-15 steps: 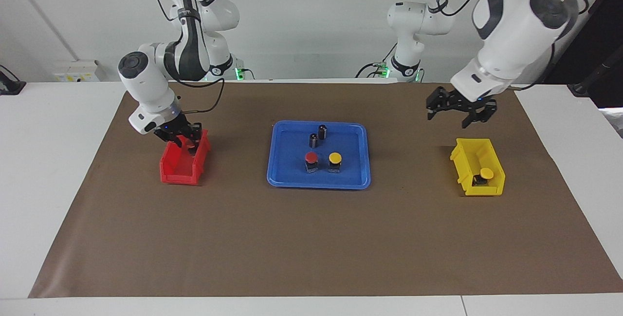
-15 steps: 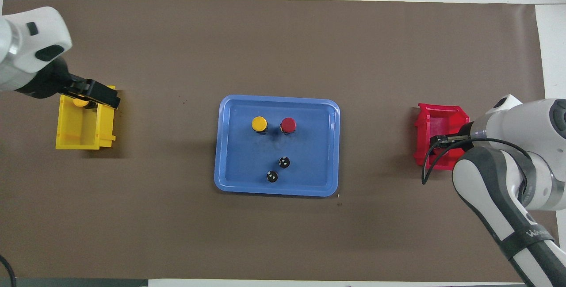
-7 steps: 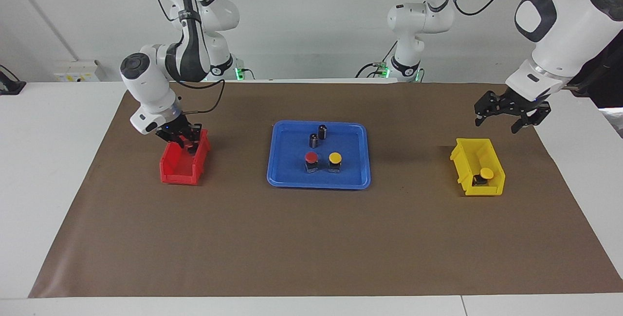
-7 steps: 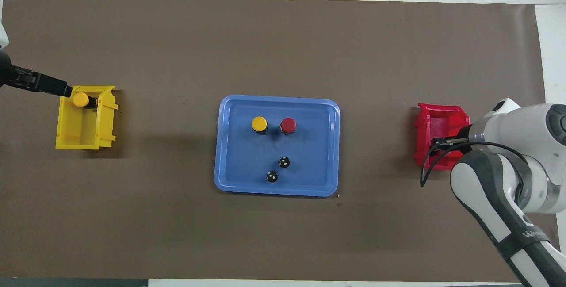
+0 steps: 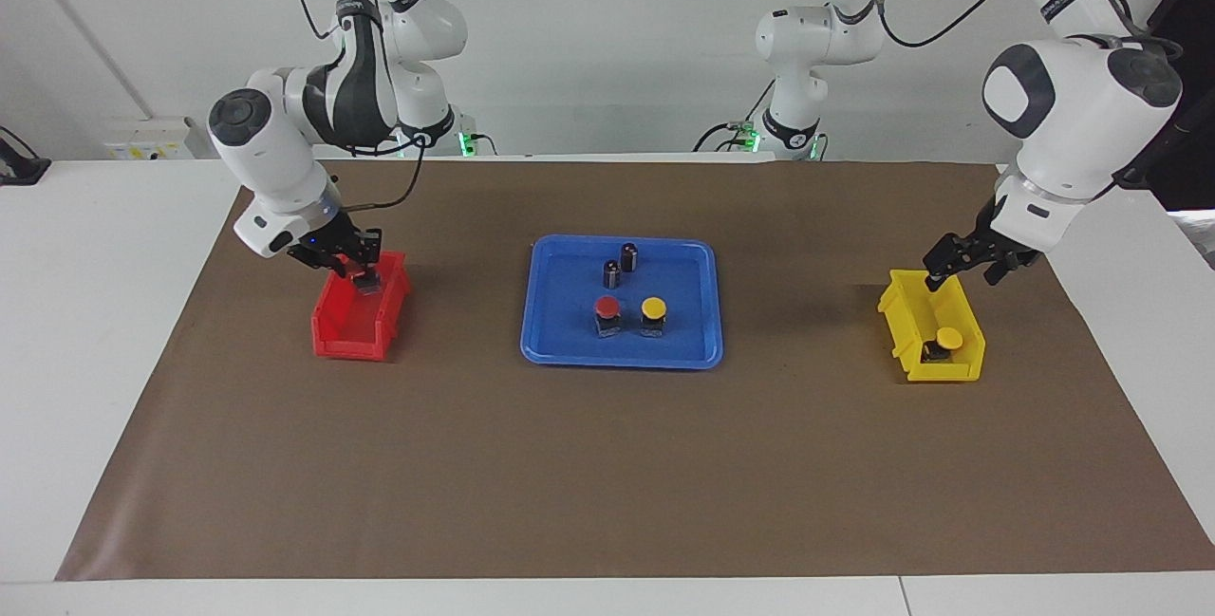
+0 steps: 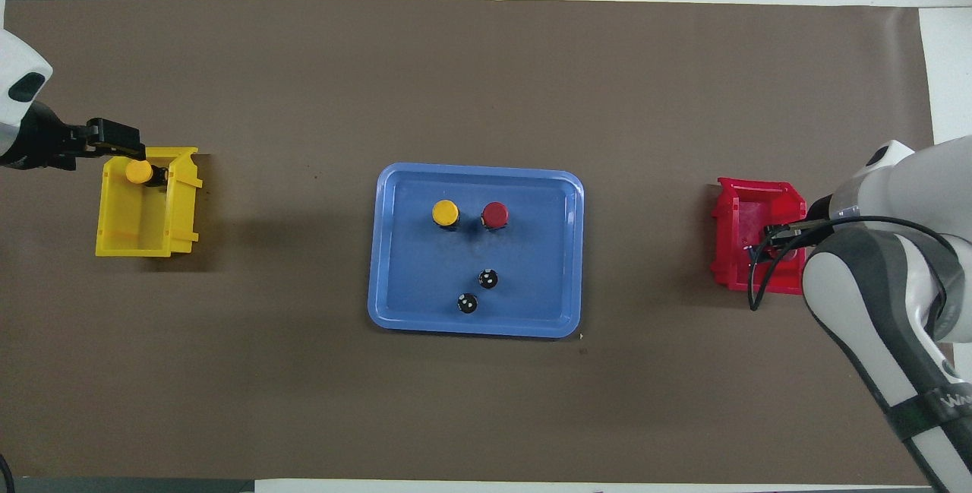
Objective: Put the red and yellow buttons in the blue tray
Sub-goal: 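Grasp the second yellow button with the left gripper while the right gripper lifts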
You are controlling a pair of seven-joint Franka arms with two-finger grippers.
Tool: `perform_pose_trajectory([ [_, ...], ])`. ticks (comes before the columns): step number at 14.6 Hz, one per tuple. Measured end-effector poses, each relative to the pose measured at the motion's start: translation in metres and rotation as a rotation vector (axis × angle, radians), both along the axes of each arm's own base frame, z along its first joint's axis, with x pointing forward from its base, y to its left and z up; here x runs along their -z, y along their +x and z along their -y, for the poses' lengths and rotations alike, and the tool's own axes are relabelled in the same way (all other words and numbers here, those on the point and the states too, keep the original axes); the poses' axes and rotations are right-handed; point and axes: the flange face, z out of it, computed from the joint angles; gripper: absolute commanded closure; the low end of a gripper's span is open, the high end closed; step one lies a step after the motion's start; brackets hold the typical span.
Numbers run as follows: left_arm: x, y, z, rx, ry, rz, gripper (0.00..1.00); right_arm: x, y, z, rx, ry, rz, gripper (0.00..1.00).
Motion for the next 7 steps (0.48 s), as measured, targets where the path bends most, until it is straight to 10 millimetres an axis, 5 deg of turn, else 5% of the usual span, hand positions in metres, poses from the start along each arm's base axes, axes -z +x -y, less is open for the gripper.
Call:
perform_pose_trajectory([
  [4,0.037,0.005,-0.014,-0.011,0.009,-0.003,0.16,-0.063,0.035,-0.018,-0.028,-0.01,0.009,0.81],
  [7,0.052,0.011,-0.038,-0.009,0.016,0.011,0.28,-0.085,0.061,-0.093,0.05,0.008,0.045,0.81],
])
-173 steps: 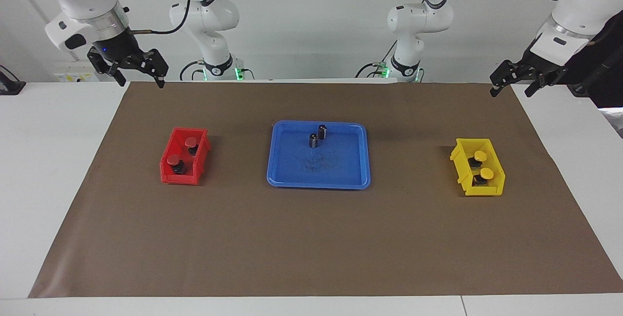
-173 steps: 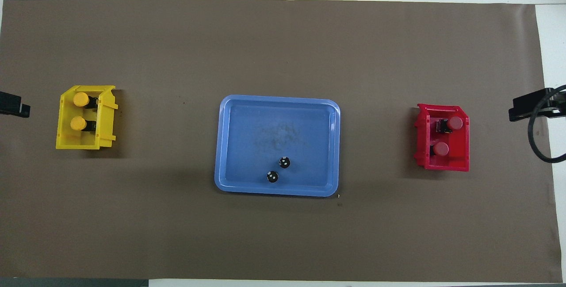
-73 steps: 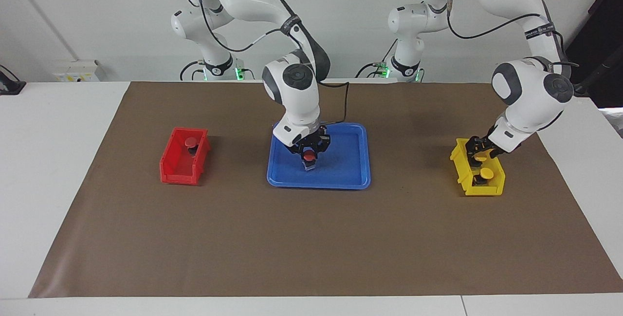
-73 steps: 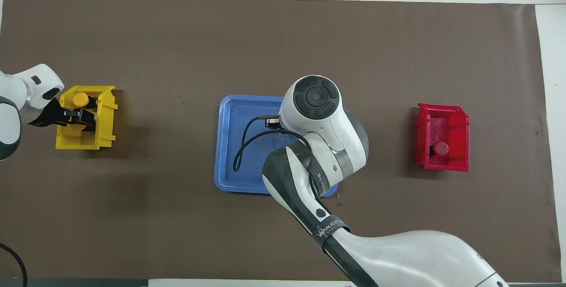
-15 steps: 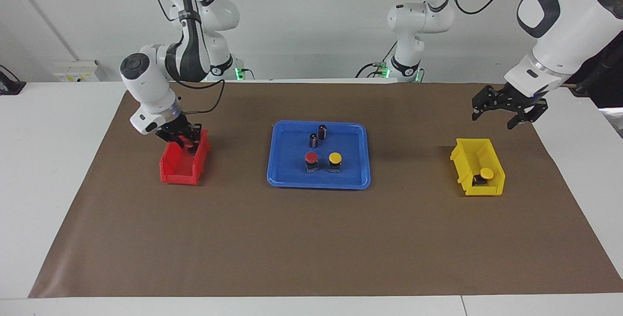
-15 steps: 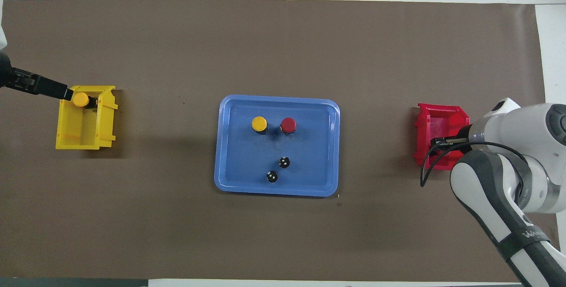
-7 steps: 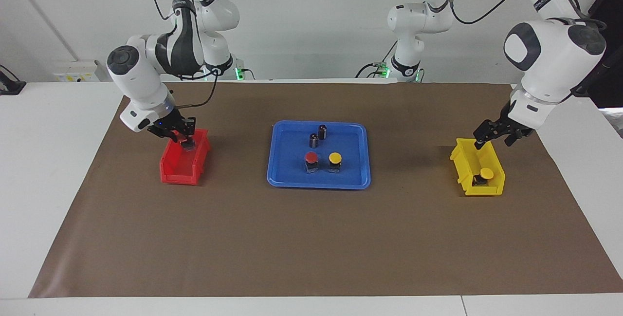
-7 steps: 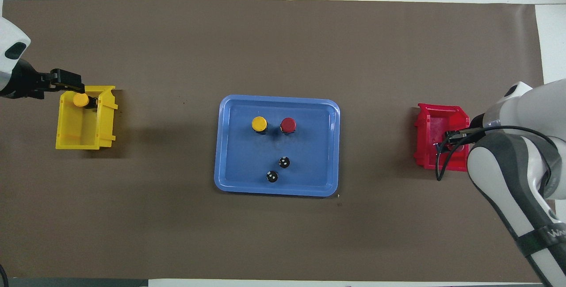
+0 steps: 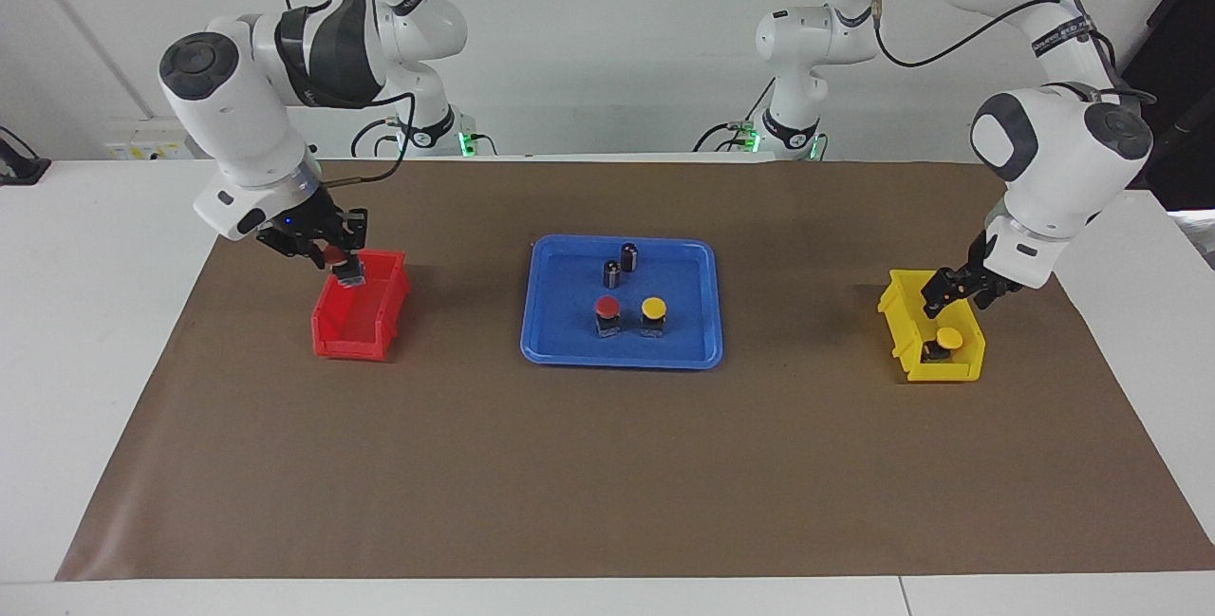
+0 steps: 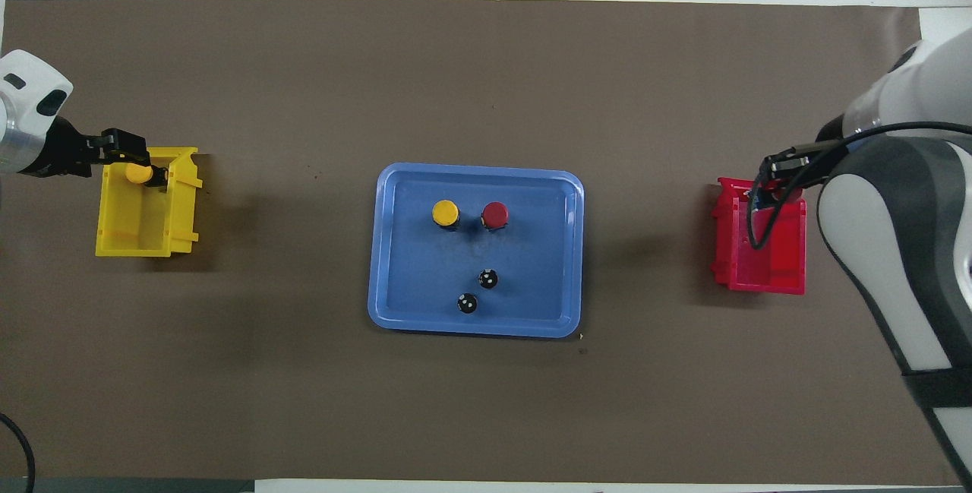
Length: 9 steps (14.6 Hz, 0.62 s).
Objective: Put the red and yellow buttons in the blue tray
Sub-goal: 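Grasp the second yellow button with the left gripper while the right gripper lifts, then lower the second red button into the blue tray with the right gripper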
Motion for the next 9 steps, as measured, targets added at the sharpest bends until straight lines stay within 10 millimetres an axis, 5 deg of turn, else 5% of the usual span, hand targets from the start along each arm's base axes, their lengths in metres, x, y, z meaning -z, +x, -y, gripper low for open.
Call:
perform_pose_trajectory([
  [2,0.01,0.002,-0.003,-0.001,0.002,0.006,0.28,0.005,0.006,-0.07,0.072,-0.001,0.019,0.81],
  [5,0.028,0.002,-0.004,-0.004,0.005,0.011,0.3,0.042,0.009,-0.159,0.114,0.006,0.051,0.79],
  [9,0.04,0.004,-0.004,-0.004,0.008,0.013,0.32,0.1,0.009,-0.194,0.094,-0.004,0.038,0.77],
])
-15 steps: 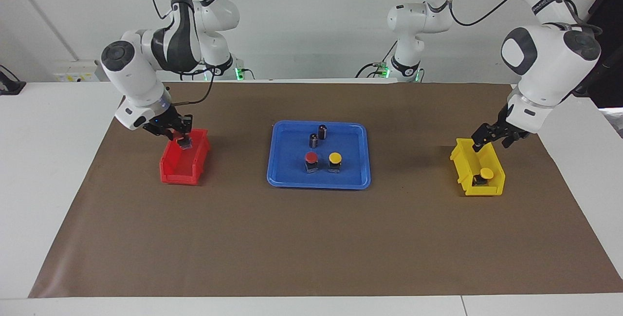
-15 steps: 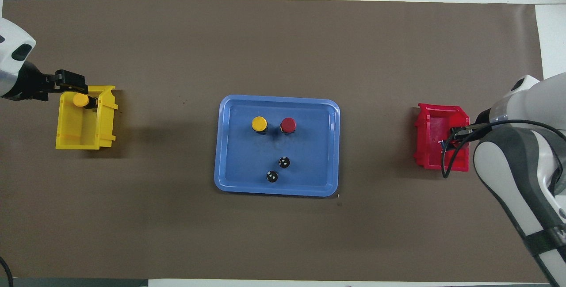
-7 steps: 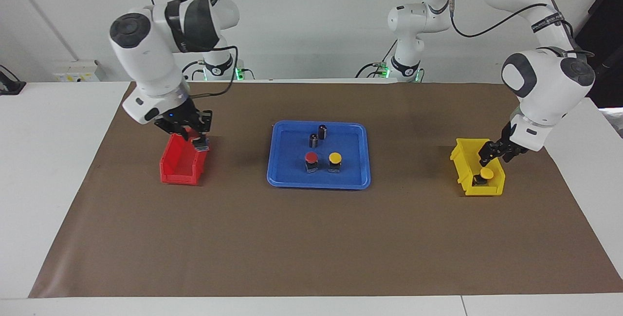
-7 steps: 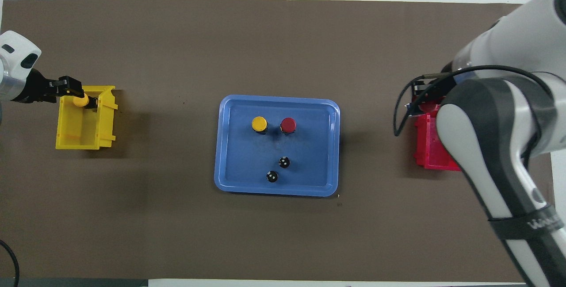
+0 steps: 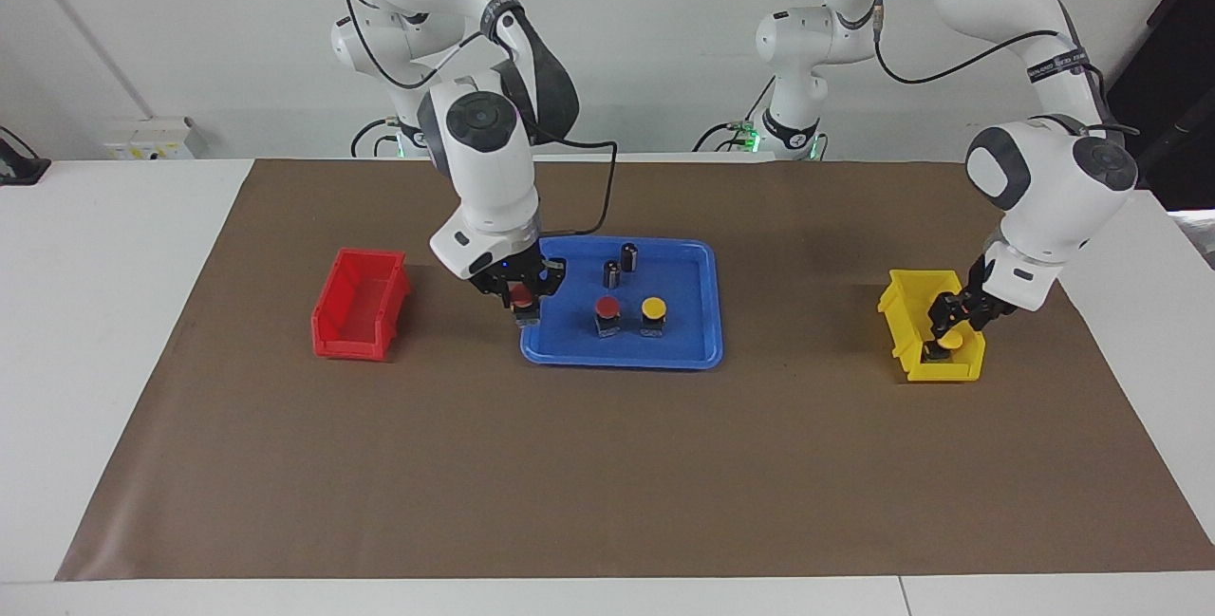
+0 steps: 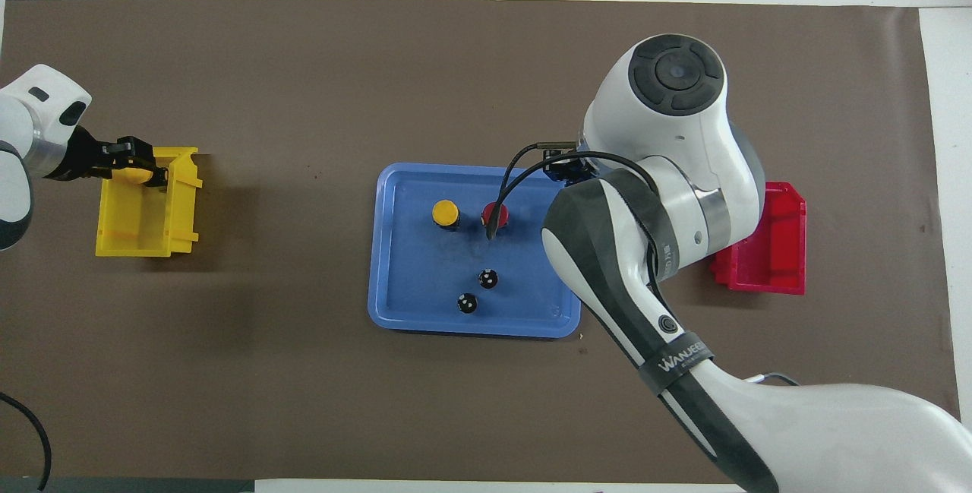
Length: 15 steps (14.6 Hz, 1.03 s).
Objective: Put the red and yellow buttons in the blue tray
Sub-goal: 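Lower the second red button into the blue tray with the right gripper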
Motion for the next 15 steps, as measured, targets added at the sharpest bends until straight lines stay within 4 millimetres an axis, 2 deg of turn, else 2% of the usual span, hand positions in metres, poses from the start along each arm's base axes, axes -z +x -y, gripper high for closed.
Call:
perform_pose_trajectory([
  [3,0.005,0.001,0.0,0.0,0.002,0.007,0.33,0.029,-0.012,-0.013,-0.023,0.002,0.0,0.75],
  [7,0.017,0.001,0.0,-0.001,0.004,0.009,0.39,0.043,-0.024,-0.018,-0.036,-0.006,-0.021,0.71],
  [8,0.02,0.001,0.0,-0.001,0.004,0.01,0.49,0.046,-0.026,-0.018,-0.037,-0.004,-0.018,0.71],
  [9,0.023,0.001,0.0,-0.001,0.005,0.009,0.78,0.049,-0.029,-0.019,-0.04,-0.005,-0.019,0.7],
  [10,0.026,0.002,0.0,-0.001,0.005,0.007,0.99,0.052,-0.033,-0.022,-0.047,-0.007,-0.024,0.67],
  [11,0.029,0.002,0.0,-0.001,0.005,0.004,0.99,0.055,-0.037,-0.026,-0.056,-0.009,-0.027,0.64],
  [13,0.028,0.002,0.0,0.001,0.005,0.004,0.99,0.058,-0.04,-0.03,-0.064,-0.008,-0.025,0.43],
  [14,0.023,0.004,0.001,0.004,0.004,0.0,0.99,0.058,-0.041,-0.03,-0.064,-0.008,-0.024,0.24],
  [15,0.013,0.008,0.004,0.009,0.001,-0.016,0.99,0.058,-0.04,-0.029,-0.063,-0.007,-0.023,0.16],
])
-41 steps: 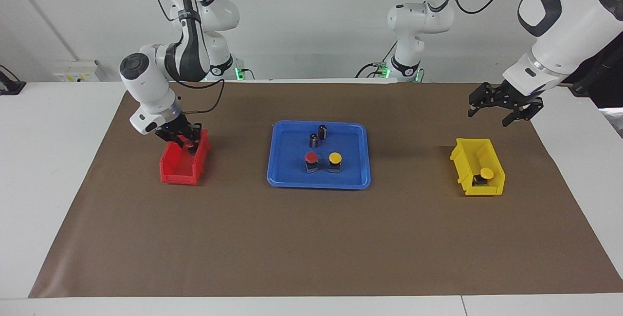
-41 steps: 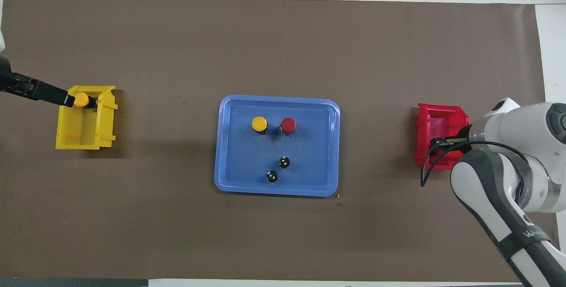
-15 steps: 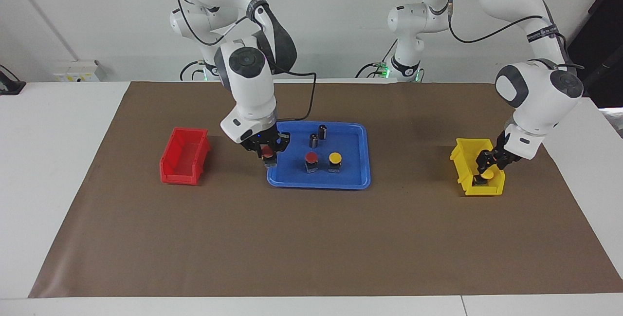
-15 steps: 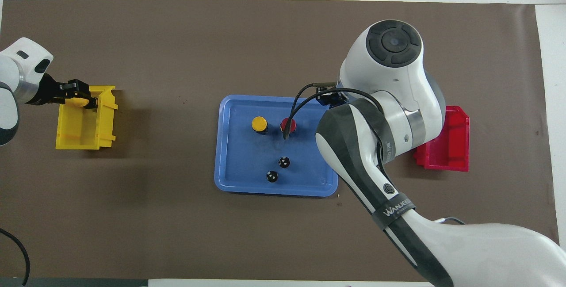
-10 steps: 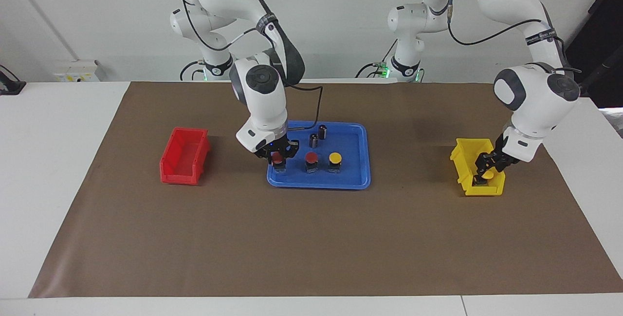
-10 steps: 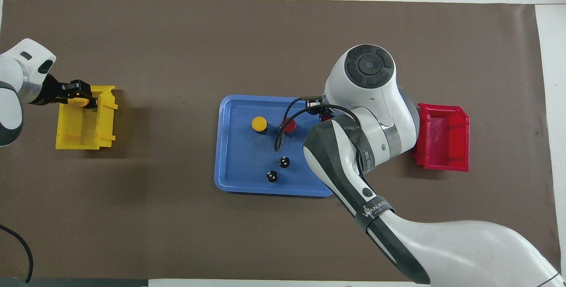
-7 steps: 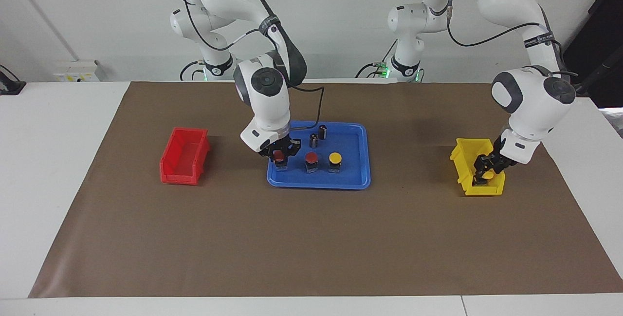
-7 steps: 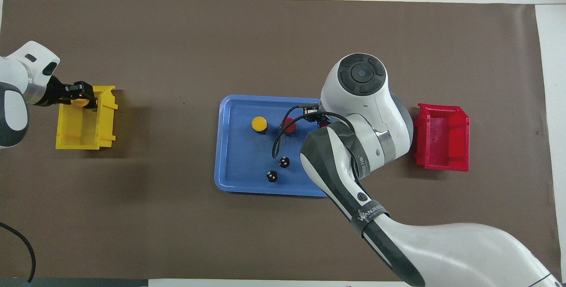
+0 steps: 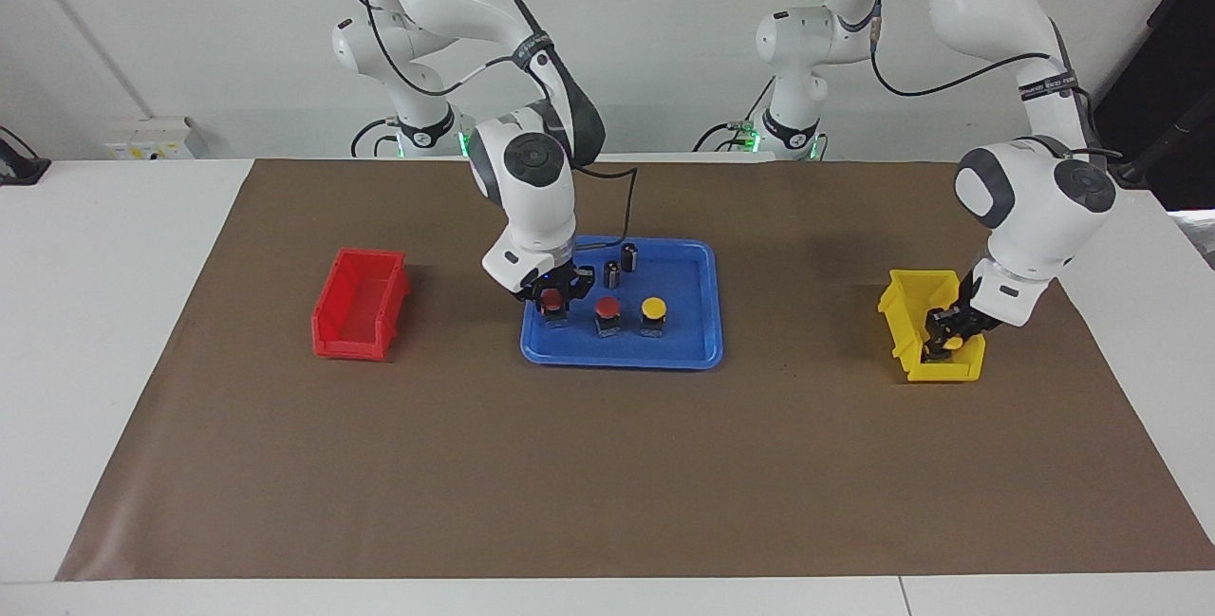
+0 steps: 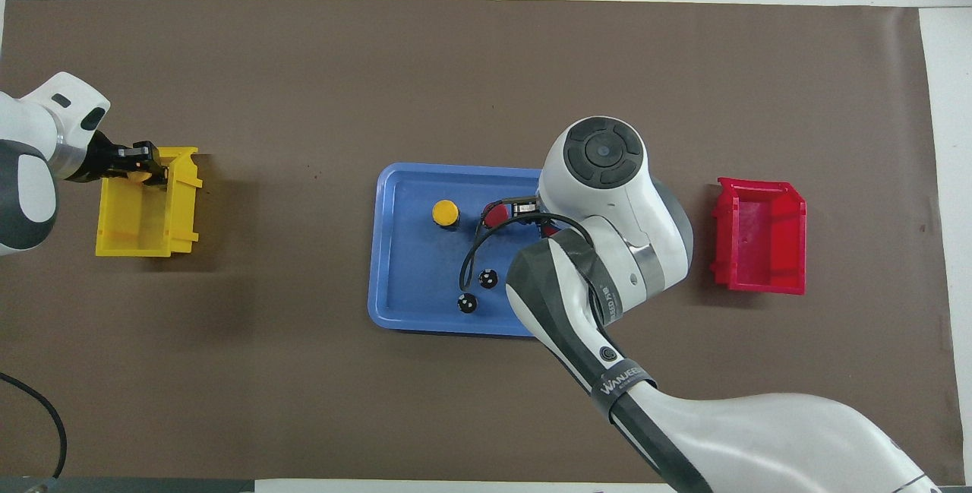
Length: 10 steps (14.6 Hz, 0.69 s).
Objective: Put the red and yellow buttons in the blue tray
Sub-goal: 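Lower the second red button into the blue tray with the right gripper, then place the yellow button in the tray while the right gripper withdraws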
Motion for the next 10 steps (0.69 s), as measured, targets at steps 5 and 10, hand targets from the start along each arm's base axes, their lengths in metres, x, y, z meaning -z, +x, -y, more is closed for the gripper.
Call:
perform_pose_trajectory([
  [5,-0.12,0.017,0.056,0.018,-0.014,-0.022,0.99,-0.037,0.016,0.015,0.031,0.015,0.042,0.0],
  [10,-0.104,-0.02,0.263,0.047,-0.044,0.015,0.99,-0.154,0.047,0.136,0.187,0.019,0.051,0.0],
])
